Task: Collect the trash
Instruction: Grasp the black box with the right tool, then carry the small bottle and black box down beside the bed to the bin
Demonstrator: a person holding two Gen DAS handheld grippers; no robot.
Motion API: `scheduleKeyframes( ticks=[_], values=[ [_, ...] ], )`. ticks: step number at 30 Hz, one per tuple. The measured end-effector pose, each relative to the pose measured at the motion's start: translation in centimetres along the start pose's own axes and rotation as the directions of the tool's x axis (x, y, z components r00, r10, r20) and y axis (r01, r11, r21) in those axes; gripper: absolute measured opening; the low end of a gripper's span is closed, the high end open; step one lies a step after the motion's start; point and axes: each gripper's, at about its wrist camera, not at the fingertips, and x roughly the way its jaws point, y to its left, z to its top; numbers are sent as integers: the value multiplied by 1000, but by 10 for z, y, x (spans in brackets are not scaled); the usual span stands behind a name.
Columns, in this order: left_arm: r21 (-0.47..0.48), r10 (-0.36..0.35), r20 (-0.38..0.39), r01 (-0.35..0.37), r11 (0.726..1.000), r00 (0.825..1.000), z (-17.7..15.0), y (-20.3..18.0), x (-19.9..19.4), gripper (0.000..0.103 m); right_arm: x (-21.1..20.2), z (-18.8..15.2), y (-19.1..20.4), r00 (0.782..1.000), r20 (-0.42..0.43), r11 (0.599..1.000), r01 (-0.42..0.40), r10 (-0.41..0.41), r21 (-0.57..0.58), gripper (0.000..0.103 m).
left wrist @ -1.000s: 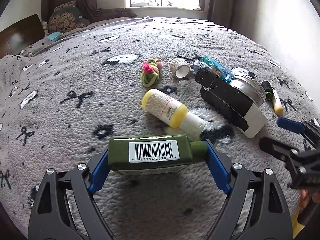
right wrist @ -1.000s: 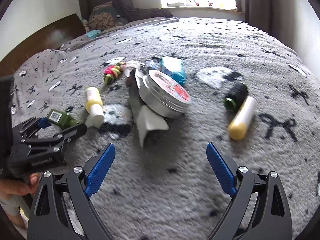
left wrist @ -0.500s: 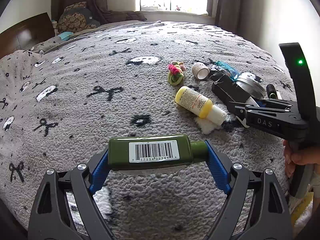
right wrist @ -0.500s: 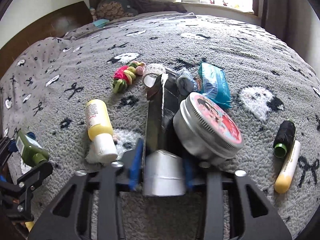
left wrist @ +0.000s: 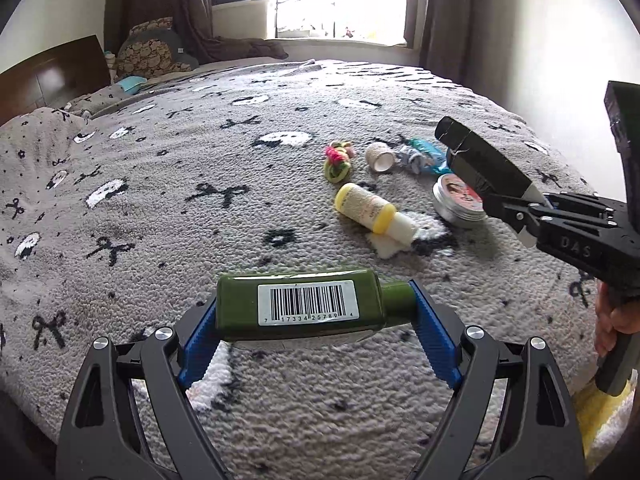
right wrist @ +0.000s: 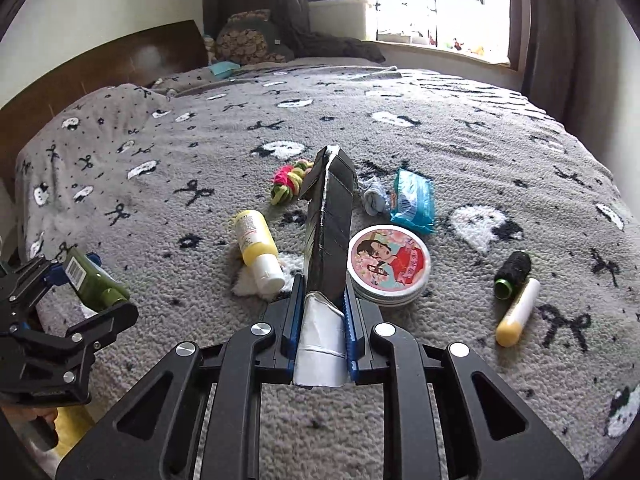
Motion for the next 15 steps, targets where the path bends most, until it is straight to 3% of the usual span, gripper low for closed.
scheduleKeyframes(
  ticks=[7,15],
  values=[
    [17,-36,53,35,999,998,-3,-19,-40,82,-68,-16,-4,995,61,997,76,-75,-15,19],
    [53,-78,110,73,996,991,-13,-42,-87,82,-142,-47,-13,986,128,995,104,-103,-1,19]
  ],
)
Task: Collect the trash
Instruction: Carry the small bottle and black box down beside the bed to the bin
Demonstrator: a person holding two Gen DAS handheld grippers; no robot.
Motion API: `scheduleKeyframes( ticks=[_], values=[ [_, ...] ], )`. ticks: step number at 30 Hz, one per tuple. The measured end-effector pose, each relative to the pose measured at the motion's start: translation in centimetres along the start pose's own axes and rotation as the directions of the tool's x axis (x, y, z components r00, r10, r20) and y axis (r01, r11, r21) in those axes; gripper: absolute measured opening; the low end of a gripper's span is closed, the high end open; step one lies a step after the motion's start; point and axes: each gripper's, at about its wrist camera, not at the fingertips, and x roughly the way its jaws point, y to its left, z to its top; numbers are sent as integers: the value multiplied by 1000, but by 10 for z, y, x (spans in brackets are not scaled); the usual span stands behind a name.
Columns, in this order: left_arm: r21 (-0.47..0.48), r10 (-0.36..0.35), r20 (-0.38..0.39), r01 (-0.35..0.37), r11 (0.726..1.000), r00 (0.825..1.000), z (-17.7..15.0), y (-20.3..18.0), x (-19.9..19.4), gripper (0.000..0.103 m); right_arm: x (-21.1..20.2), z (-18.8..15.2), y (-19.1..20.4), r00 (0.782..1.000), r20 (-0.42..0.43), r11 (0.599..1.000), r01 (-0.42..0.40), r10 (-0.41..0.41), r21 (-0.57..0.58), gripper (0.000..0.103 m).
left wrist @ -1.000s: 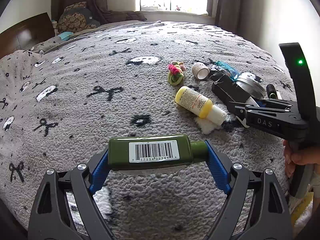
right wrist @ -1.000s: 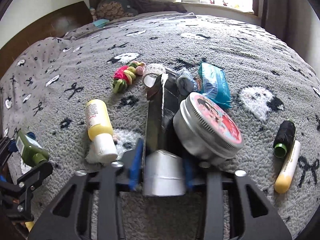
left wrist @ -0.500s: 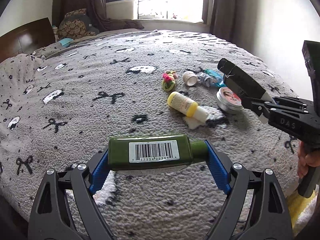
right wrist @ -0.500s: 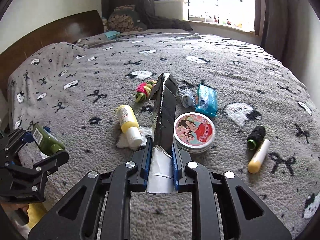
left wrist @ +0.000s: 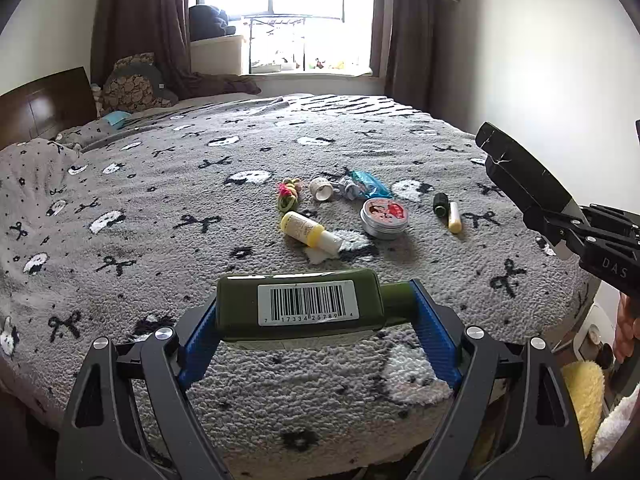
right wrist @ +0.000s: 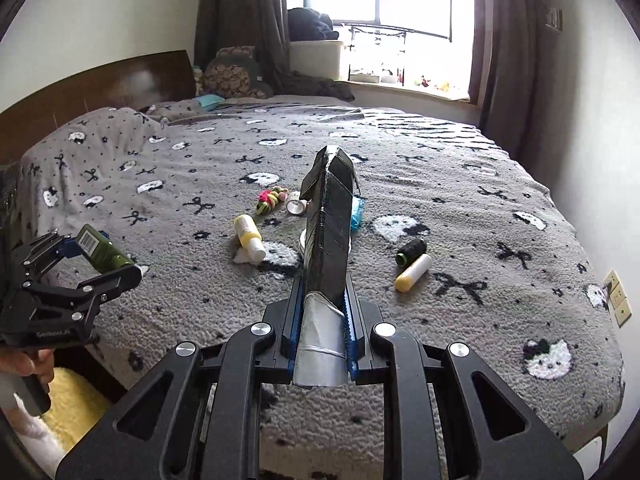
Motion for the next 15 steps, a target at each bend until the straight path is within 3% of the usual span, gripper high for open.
scheduleKeyframes(
  ticks=[9,15],
  values=[
    [49,-39,34,37,998,999,-23,-28,-45,82,-63,-40,-3,998,48,999,-32,32,9,19],
    [80,-62,13,61,995,998,-52,-42,-61,82,-87,-69,4,996,38,997,-75,75,-14,19]
  ],
)
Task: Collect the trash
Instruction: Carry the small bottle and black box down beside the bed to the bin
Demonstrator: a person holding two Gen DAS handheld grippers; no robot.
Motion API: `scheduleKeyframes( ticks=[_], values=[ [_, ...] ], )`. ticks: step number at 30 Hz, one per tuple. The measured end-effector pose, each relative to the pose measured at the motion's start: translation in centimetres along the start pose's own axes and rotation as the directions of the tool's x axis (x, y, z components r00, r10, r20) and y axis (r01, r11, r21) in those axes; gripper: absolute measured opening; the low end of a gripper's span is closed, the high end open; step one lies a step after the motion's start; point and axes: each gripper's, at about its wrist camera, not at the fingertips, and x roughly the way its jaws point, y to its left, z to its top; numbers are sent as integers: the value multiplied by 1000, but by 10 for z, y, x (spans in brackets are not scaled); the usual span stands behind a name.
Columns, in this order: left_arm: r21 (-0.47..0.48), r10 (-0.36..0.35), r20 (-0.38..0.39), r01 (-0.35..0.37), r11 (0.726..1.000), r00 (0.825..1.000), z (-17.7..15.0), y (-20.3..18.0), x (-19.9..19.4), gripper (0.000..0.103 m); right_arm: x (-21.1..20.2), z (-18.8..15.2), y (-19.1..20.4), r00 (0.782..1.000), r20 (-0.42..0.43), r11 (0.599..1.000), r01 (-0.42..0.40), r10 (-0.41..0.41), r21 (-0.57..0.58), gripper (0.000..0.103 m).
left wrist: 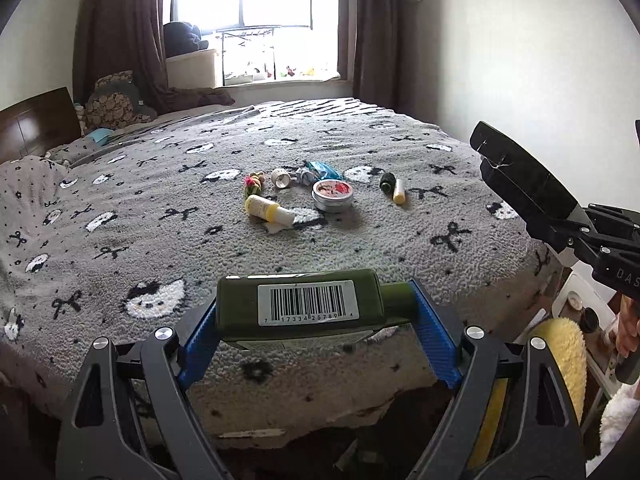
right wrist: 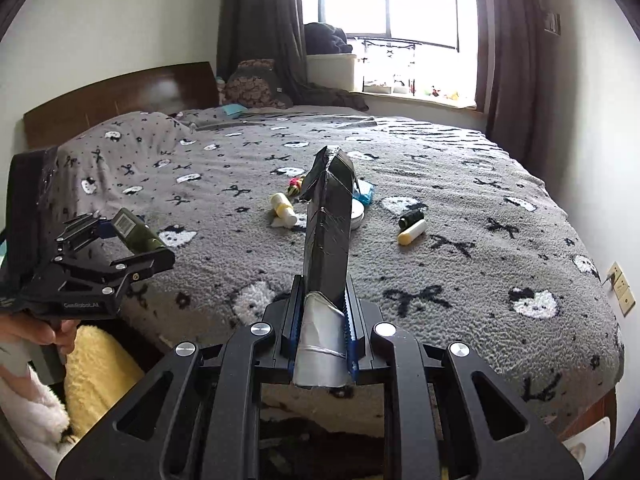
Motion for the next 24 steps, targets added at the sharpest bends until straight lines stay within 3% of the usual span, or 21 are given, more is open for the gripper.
scheduleKeyframes(
  ticks=[9,13,19,24],
  values=[
    [-20,-42,-91,40,999,995,-51,-17,0,82,-1,-49,11,985,-103,988,-133,141,78,19],
    [-25,-51,-150,48,999,987,-75,-23,7,82,13,-76,20,957,-195,973,-196,216,121,19],
    [-53,-52,-228,41,998,972,-107,-20,19,82,23,-100,34,921,-303,968,-216,244,125,19],
    [-65,-52,-300,33,997,952,-129,-17,38,82,45,-127,41,868,-412,960,-232,277,156,19]
  ],
)
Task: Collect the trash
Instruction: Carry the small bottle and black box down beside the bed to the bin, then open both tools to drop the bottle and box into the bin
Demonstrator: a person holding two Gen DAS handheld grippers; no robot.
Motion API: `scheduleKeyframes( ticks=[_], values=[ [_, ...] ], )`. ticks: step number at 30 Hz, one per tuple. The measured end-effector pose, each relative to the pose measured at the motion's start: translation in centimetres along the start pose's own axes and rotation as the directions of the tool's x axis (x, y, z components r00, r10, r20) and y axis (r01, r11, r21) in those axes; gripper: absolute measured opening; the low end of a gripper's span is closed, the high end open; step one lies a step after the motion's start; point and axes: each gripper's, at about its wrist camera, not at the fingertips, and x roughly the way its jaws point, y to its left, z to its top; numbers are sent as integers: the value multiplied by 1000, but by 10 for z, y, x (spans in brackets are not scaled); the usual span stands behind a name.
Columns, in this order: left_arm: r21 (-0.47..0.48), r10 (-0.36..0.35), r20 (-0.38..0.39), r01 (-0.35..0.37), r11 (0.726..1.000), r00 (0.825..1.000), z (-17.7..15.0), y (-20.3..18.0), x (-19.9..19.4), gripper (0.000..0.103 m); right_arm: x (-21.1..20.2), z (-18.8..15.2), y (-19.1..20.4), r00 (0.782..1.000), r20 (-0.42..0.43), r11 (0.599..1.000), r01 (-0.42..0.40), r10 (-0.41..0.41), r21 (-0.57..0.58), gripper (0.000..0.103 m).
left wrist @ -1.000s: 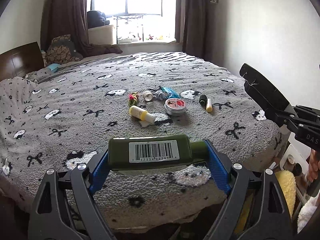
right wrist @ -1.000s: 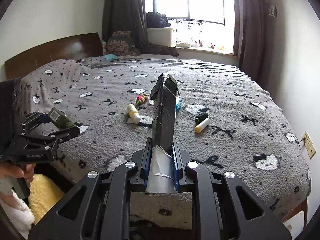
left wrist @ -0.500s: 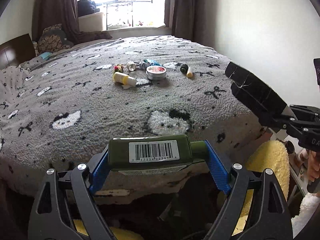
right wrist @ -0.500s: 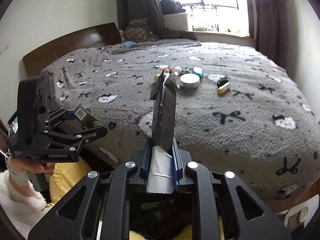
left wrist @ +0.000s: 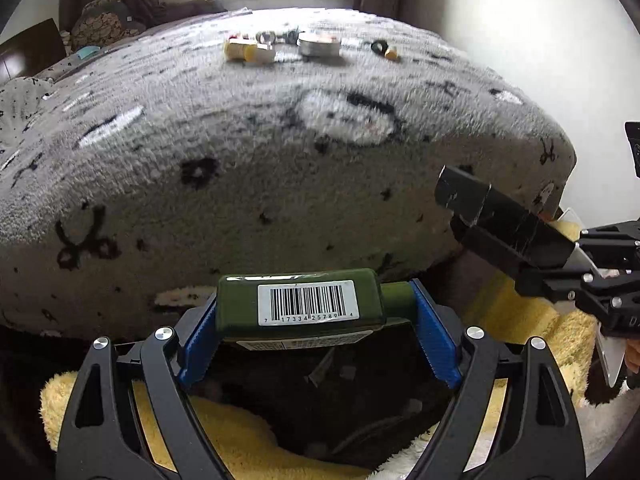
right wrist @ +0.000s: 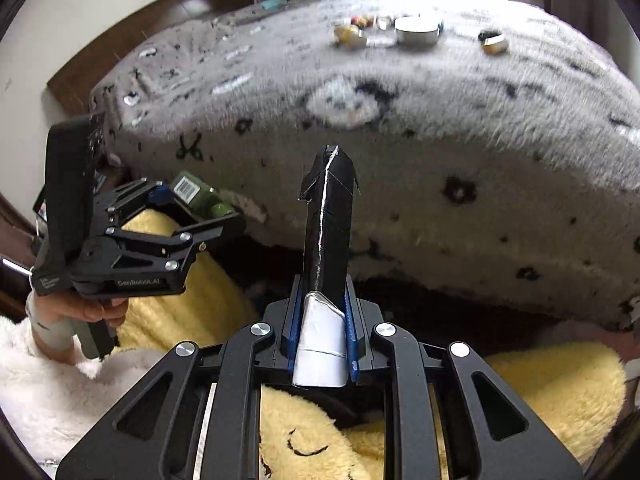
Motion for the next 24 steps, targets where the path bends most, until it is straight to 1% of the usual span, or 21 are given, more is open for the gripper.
scheduleKeyframes(
  ticks=[4,6,10,11,13,16,20,24],
  values=[
    [-1,3,-61,-3,1000,998,-10,1,21,82,22,-11,-5,996,-94,1000,-9,11,20,19],
    [2,5,-94,-5,1000,996,-15,1,32,82,33,-15,-11,991,-132,999,1,5,39,19],
    [7,3,-171,-1,1000,985,-29,0,59,82,64,-25,-29,974,-226,995,48,-27,88,19],
    [2,-5,-200,5,1000,980,-33,0,69,82,73,-28,-34,967,-251,993,67,-40,100,19],
    [-10,-21,-249,20,1000,968,-39,1,84,82,88,-33,-41,959,-282,989,77,-38,128,19],
    [-17,-39,-312,35,999,949,-48,0,105,82,103,-38,-47,953,-302,983,78,-25,165,19],
    [-34,-68,-375,59,998,924,-58,-1,124,82,117,-42,-53,949,-315,972,75,-1,224,21],
    [-38,-79,-413,70,997,907,-63,-3,135,82,137,-45,-52,931,-366,965,93,3,244,23]
  ],
)
